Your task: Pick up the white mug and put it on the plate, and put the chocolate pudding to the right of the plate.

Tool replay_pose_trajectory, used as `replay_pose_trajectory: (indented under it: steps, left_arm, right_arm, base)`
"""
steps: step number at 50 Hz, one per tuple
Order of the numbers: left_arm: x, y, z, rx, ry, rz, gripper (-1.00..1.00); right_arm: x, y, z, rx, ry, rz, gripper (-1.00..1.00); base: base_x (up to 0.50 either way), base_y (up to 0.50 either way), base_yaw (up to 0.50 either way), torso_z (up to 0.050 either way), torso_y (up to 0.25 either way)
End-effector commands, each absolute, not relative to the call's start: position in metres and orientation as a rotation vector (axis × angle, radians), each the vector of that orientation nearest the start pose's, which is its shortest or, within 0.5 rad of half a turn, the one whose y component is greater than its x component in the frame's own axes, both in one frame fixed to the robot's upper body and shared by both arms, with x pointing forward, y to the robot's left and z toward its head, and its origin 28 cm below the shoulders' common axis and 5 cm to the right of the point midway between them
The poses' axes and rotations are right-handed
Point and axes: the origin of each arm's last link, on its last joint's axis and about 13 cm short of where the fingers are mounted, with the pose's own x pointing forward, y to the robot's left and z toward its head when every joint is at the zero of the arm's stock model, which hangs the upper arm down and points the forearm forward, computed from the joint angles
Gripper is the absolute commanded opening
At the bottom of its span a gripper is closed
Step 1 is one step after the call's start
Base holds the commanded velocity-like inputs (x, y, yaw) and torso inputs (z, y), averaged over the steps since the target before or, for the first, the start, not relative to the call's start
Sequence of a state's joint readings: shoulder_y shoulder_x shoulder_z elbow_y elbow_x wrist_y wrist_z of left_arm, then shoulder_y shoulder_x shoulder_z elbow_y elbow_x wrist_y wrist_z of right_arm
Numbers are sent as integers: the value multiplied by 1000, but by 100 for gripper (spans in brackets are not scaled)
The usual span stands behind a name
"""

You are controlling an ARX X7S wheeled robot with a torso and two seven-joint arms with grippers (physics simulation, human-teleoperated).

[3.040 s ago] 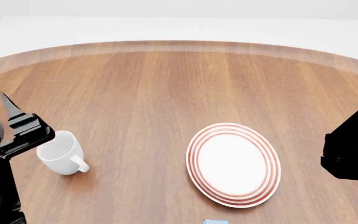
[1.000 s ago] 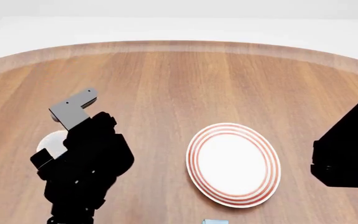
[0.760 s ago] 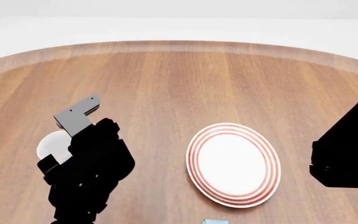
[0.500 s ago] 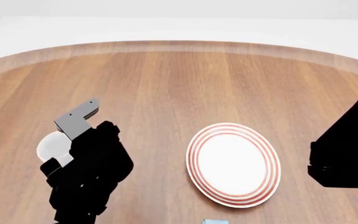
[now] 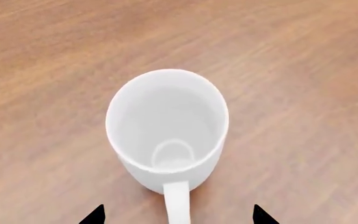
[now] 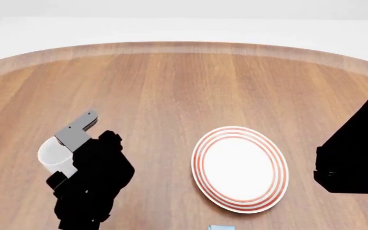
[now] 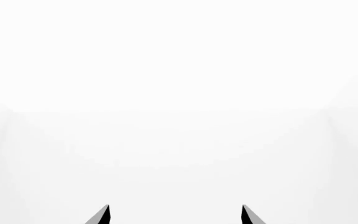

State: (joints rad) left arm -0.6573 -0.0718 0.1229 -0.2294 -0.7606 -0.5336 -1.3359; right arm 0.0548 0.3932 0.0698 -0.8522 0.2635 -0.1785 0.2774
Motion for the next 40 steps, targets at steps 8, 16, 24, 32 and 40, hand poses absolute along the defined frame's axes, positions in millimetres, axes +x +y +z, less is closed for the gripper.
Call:
replay_pose_trajectory:
  steps: [8,16,24,32,40]
  left_arm:
    - [338,174,114,-448,485,901,100]
    - [341,175,112,-439,476,894,100]
    - [342,176,110,-443,478,898,100]
    - [343,174,107,-450,485,896,100]
    - [343,176,101,-457,503,903,100]
  right_arm:
    - [162,-139,214,-13,-1076,-38,100]
    - [163,-138,214,-13,-1075,-34,100]
    - [164,-138,213,-13,-1070,-32,100]
    - [164,-139,212,-15,-1063,-32,100]
    - [165,-139,212,-20,-1059,-33,100]
  base:
    - [0,0,0,0,0]
    - [0,0,0,0,0]
    - [0,0,0,0,0]
    - [0,0,0,0,0]
    - [0,0,0,0,0]
